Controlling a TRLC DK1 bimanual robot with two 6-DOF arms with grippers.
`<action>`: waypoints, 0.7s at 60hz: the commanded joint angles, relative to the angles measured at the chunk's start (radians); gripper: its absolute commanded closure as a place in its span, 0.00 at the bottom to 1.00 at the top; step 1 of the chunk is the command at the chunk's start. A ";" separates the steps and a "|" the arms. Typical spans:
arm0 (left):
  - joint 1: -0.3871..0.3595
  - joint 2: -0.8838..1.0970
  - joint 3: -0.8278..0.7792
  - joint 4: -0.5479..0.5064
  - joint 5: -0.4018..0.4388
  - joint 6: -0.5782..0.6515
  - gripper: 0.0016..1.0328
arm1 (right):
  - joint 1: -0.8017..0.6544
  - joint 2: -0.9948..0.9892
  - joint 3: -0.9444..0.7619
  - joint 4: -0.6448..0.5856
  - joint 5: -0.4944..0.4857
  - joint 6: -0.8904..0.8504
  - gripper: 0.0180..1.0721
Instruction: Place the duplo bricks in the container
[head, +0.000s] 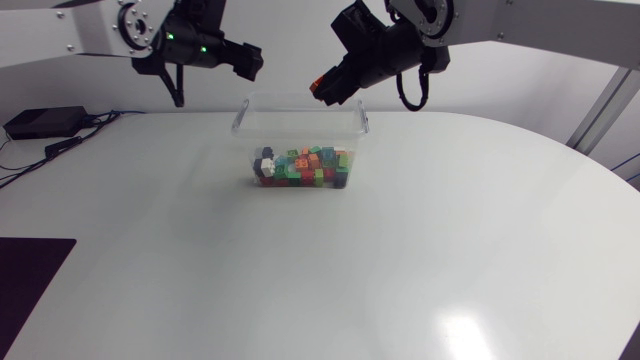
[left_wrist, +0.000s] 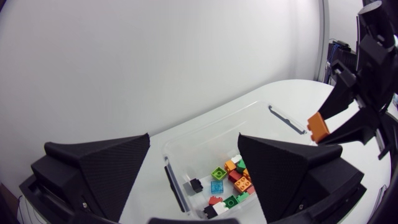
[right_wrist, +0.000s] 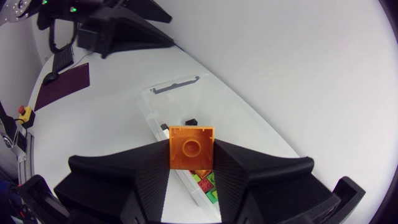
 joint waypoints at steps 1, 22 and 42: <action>0.021 -0.099 -0.072 -0.005 -0.001 0.013 0.04 | -0.004 0.049 0.055 0.026 -0.004 0.041 0.74; 0.084 -0.319 -0.297 0.004 0.006 0.013 0.04 | -0.012 0.147 0.118 0.152 0.013 0.082 0.73; 0.081 -0.498 -0.527 0.061 0.003 0.042 0.04 | -0.009 0.227 0.167 0.227 0.114 0.088 0.04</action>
